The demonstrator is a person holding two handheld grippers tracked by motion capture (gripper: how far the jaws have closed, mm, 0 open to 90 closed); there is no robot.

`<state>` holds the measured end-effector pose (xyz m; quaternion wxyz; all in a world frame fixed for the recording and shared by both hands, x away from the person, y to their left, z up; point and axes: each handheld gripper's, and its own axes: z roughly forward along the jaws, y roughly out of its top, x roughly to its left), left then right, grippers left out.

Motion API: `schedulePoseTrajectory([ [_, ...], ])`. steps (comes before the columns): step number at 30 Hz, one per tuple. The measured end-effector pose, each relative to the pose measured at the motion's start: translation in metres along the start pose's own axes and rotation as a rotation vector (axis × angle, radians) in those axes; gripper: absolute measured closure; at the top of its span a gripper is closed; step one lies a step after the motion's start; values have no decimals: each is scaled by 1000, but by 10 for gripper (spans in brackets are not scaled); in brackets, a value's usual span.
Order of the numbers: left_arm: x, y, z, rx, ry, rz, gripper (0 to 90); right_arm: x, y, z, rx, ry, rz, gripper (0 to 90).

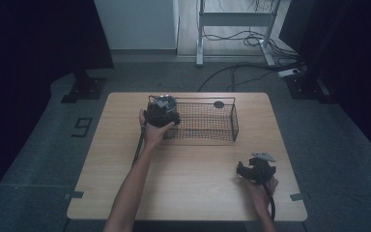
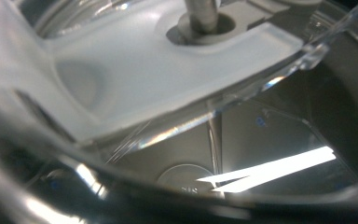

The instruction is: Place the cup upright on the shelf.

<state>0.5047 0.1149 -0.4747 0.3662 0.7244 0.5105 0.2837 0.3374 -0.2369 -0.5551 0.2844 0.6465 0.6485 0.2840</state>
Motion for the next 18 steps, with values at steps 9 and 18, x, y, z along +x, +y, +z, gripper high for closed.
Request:
schedulePoseTrajectory([
  [9, 3, 8, -24, -76, -26, -13, 0, 0, 0, 0, -2, 4, -4, 115],
  [18, 10, 13, -56, -137, -76, 11, 0, 0, 0, 0, -1, 3, 3, 117],
])
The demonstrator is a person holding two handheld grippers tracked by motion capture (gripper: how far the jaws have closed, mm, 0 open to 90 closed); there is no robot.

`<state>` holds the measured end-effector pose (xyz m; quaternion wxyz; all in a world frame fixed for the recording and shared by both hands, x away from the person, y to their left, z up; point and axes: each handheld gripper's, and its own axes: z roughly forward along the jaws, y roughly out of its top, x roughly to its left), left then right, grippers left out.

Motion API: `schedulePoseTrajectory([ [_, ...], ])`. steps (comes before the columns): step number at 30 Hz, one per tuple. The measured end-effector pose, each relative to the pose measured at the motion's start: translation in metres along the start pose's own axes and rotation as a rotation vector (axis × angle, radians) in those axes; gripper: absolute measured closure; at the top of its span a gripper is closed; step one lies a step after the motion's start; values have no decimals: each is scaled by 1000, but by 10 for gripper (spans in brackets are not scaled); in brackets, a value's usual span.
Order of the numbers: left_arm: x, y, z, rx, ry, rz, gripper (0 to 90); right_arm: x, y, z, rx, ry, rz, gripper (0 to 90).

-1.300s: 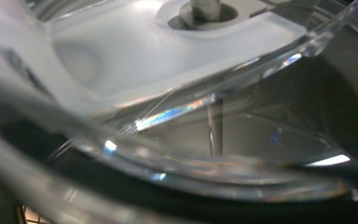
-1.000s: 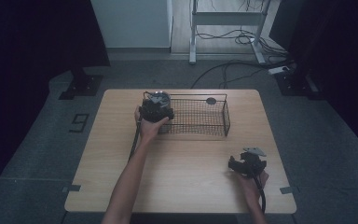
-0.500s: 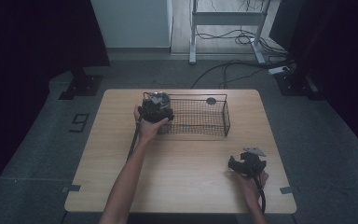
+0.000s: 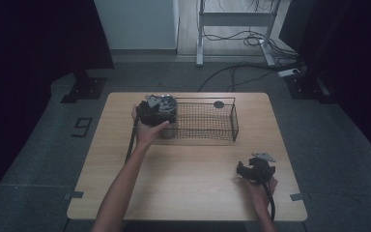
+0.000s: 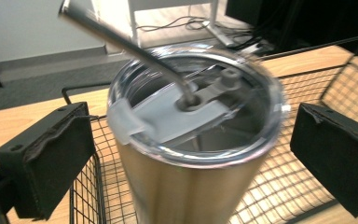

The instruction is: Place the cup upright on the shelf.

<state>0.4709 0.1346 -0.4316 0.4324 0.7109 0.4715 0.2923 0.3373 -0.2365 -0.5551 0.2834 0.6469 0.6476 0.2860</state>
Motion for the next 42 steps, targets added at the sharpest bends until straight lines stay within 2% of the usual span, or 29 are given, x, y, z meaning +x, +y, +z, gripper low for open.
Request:
schedulePoseTrajectory([
  [5, -1, -3, -20, -30, -15, 17, 0, 0, 0, 0, 2, -1, -1, 117],
  [7, -1, -4, -28, -36, -22, 13, 0, 0, 0, 0, 2, -1, -1, 118],
  [10, -1, -5, -42, -46, -49, -3, 0, 0, 0, 0, 2, -1, -1, 118],
  [13, -2, -8, -51, -55, -60, 4, 0, 0, 0, 0, 1, -1, 1, 118],
  [14, -3, -11, -59, -61, -80, 2, 0, 0, 0, 0, 1, -1, 0, 118],
  [21, -7, -23, -74, -59, -115, 8, 0, 0, 0, 0, 0, -2, 3, 118],
  [25, -14, -41, -87, -34, -129, 44, 0, 0, 0, 0, 1, -1, 1, 118],
  [27, -16, -46, -90, -38, -128, 45, 0, 0, 0, 0, 0, -1, 1, 118],
  [28, -19, -55, -95, -19, -140, 50, 0, 0, 0, 0, 0, -1, 1, 118],
  [31, -23, -68, -101, -6, -149, 57, 0, 0, 0, 0, 1, -1, 5, 117],
  [42, -37, -100, -118, 44, -177, 98, 0, 0, 0, 0, 2, -1, 5, 117],
])
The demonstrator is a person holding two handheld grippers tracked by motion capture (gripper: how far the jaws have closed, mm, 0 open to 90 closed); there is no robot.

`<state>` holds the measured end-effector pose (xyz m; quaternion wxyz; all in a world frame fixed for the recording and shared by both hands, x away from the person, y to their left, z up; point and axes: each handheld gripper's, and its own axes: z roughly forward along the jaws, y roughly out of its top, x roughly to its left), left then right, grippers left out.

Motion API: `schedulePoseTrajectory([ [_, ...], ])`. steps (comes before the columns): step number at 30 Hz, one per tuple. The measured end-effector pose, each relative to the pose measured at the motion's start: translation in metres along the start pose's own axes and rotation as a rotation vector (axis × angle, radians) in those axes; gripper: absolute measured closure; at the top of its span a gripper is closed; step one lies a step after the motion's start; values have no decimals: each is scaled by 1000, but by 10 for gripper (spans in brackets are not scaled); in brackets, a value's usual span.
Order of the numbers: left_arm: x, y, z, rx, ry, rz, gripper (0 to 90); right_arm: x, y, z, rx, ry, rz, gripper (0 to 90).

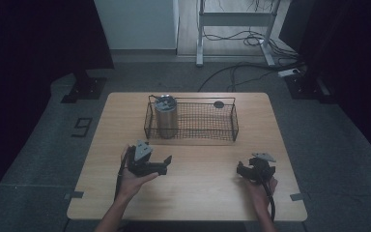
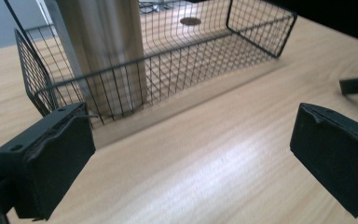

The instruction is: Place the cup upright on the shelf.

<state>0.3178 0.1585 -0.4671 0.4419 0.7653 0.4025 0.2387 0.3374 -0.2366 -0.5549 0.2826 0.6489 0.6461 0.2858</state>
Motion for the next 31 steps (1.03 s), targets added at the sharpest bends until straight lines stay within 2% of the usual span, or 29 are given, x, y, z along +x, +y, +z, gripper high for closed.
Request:
schedulePoseTrajectory([
  [13, -1, -22, 0, 37, -20, -31, 0, 0, 0, 0, 0, 0, 1, 117],
  [22, -1, -26, 2, 57, -20, -32, 0, 0, 0, 0, 0, 0, 0, 117],
  [31, 0, -28, 1, 50, -26, -57, 1, -1, 0, 0, 1, 2, -3, 116],
])
